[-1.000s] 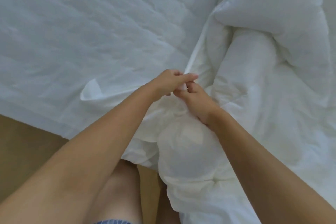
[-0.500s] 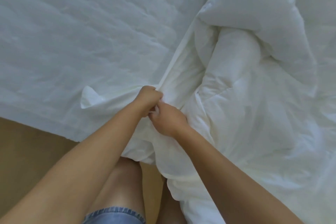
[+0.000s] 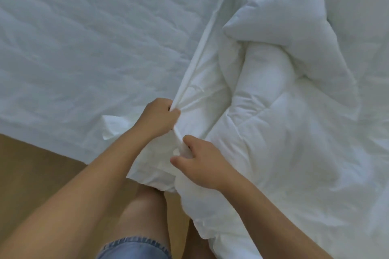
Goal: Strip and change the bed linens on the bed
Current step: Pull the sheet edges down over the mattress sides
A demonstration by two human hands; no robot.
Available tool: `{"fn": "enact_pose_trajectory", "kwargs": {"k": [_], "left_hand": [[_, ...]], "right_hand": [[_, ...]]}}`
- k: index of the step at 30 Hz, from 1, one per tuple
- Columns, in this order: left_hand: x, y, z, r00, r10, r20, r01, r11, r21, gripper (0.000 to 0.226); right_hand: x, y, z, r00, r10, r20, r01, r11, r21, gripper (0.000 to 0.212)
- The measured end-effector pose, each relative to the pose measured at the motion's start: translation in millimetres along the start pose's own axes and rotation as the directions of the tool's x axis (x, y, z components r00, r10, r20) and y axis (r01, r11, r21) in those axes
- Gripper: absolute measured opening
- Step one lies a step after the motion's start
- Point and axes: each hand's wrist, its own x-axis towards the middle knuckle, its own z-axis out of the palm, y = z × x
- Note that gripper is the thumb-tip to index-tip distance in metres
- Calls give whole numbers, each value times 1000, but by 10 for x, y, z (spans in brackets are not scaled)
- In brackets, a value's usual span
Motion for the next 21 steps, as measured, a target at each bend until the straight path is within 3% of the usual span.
{"fn": "enact_pose_trajectory", "kwargs": {"k": [2, 4, 7, 10, 13, 16, 19, 21], "left_hand": [[129, -1, 83, 1000, -14, -25, 15, 999, 38, 8], [294, 81, 175, 996, 21, -92, -12, 996, 90, 10], [568, 332, 185, 966, 111, -232, -82, 988, 133, 15], [720, 437, 39, 931, 83, -355, -74, 997, 39, 28], [685, 382, -19, 951, 102, -291, -94, 995, 41, 26], [657, 286, -39, 969, 128, -210, -110, 990, 93, 28], [645, 223, -38, 967, 195, -162, -182, 979, 90, 26], [609, 202, 4, 956, 262, -129, -252, 964, 90, 28]], "right_hand": [[-2, 40, 38, 997, -42, 62, 48, 995, -90, 34], [-8, 55, 36, 987, -91, 133, 106, 987, -117, 36], [32, 67, -39, 978, -108, 177, 114, 993, -23, 37], [185, 33, -145, 992, -33, 119, 17, 990, 137, 30], [401, -37, -187, 998, 21, 65, -35, 973, 229, 11], [653, -77, -191, 980, 124, -155, -59, 928, 369, 11], [963, -81, -400, 855, 291, -430, 14, 815, 580, 10], [1201, -78, -615, 819, 322, -474, -11, 836, 548, 47]]}}
